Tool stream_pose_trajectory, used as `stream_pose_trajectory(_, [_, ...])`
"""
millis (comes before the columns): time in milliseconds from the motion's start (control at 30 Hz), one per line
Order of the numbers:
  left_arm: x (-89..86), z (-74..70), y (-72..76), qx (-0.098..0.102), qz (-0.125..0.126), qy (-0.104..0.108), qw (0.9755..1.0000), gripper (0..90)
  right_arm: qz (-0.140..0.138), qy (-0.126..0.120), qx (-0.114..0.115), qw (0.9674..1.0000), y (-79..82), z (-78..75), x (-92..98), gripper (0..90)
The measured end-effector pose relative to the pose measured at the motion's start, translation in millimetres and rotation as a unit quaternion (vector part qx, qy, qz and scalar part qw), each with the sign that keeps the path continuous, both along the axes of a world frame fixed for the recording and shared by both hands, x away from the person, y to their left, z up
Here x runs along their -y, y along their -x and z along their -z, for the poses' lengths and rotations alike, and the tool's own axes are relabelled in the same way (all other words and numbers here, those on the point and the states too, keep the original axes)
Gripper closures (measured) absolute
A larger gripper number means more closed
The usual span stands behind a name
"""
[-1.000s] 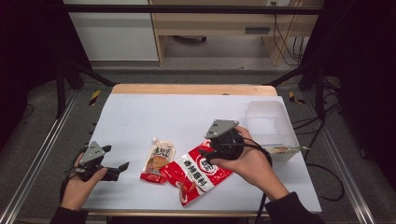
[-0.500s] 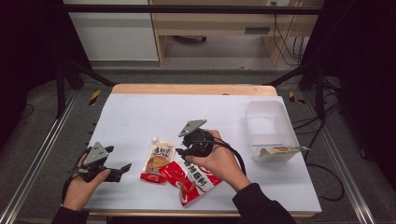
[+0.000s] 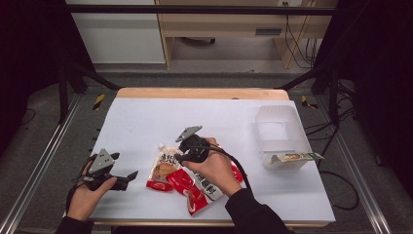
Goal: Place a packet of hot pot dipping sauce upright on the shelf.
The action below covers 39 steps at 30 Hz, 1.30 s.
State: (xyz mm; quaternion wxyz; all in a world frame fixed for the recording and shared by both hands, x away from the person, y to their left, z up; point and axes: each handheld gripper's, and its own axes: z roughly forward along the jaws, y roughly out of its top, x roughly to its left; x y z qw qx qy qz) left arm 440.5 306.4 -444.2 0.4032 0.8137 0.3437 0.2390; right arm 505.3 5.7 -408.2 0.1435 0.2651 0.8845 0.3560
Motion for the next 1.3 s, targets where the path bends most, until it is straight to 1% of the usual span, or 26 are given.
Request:
stream_pose_trajectory(33, [0.6, 0.0, -0.1, 0.000, 0.002, -0.002, 1.0000, 4.1, 0.000, 0.002, 0.002, 1.0000, -1.0, 1.2, -0.8, 50.3])
stream_pose_trajectory(100, [1.8, 0.2, -0.2, -0.001, 0.004, -0.009, 0.9999, 4.1, -0.001, -0.001, -0.003, 1.0000, -3.9, 3.5, -1.5, 51.6])
stream_pose_trajectory(133, [2.1, 0.5, -0.2, -0.001, 0.004, -0.010, 0.9999, 4.1, 0.004, -0.002, -0.004, 1.0000, -5.4, 4.9, -2.5, 52.7])
stream_pose_trajectory(267, [2.4, 0.2, 0.5, 0.001, 0.002, -0.008, 1.0000, 4.1, 0.012, -0.006, -0.010, 0.9999, -10.9, 9.6, -4.4, 54.5])
stream_pose_trajectory(367, [2.3, -0.3, 0.4, 0.002, 0.003, -0.010, 0.9999, 4.1, 0.018, -0.007, -0.016, 0.9997, -15.2, 14.7, -5.6, 56.1])
stream_pose_trajectory(400, [2.2, -0.5, 0.4, 0.002, 0.003, -0.011, 0.9999, 4.1, 0.020, -0.003, -0.019, 0.9996, -16.6, 16.7, -6.0, 56.4])
stream_pose_trajectory(533, [0.5, -1.1, 0.0, 0.002, 0.002, -0.008, 1.0000, 4.2, 0.025, -0.004, -0.024, 0.9994, -20.9, 21.8, -8.1, 57.3])
stream_pose_trajectory(600, [-0.6, -1.3, -0.2, 0.003, 0.001, -0.007, 1.0000, 4.3, 0.026, -0.004, -0.025, 0.9994, -22.8, 24.4, -9.4, 57.7])
stream_pose_trajectory(700, [-0.9, -1.4, -0.2, 0.004, -0.001, -0.005, 1.0000, 4.3, 0.027, -0.001, -0.030, 0.9992, -24.8, 28.4, -12.1, 57.8])
stream_pose_trajectory(833, [0.0, -1.4, 0.0, 0.003, 0.000, -0.007, 1.0000, 4.3, 0.027, -0.001, -0.039, 0.9989, -27.7, 35.1, -16.5, 57.6])
stream_pose_trajectory(933, [0.5, -1.4, 0.2, 0.003, 0.001, -0.007, 1.0000, 4.3, 0.028, -0.004, -0.043, 0.9986, -31.4, 41.1, -19.6, 58.4])
stream_pose_trajectory(1000, [0.5, -1.3, 0.1, 0.003, 0.001, -0.007, 1.0000, 4.3, 0.030, 0.000, -0.046, 0.9985, -34.2, 44.7, -20.6, 58.5])
stream_pose_trajectory(1133, [-0.3, -1.2, -0.2, 0.003, 0.001, -0.007, 1.0000, 4.3, 0.041, -0.006, -0.059, 0.9974, -38.9, 50.6, -22.0, 57.5])
stream_pose_trajectory(1200, [-0.5, -1.2, -0.3, 0.004, 0.001, -0.006, 1.0000, 4.4, 0.044, -0.013, -0.073, 0.9963, -40.5, 53.6, -22.5, 56.5])
stream_pose_trajectory(1233, [-0.5, -1.2, -0.3, 0.004, 0.001, -0.006, 1.0000, 4.4, 0.042, -0.017, -0.075, 0.9961, -42.0, 55.3, -22.4, 56.1])
stream_pose_trajectory(1267, [-0.5, -1.3, -0.3, 0.003, 0.001, -0.006, 1.0000, 4.4, 0.046, -0.020, -0.082, 0.9953, -42.5, 56.7, -23.1, 55.6])
stream_pose_trajectory(1300, [-0.5, -1.3, -0.3, 0.003, 0.002, -0.006, 1.0000, 4.4, 0.047, -0.018, -0.083, 0.9953, -43.3, 57.7, -23.4, 55.3])
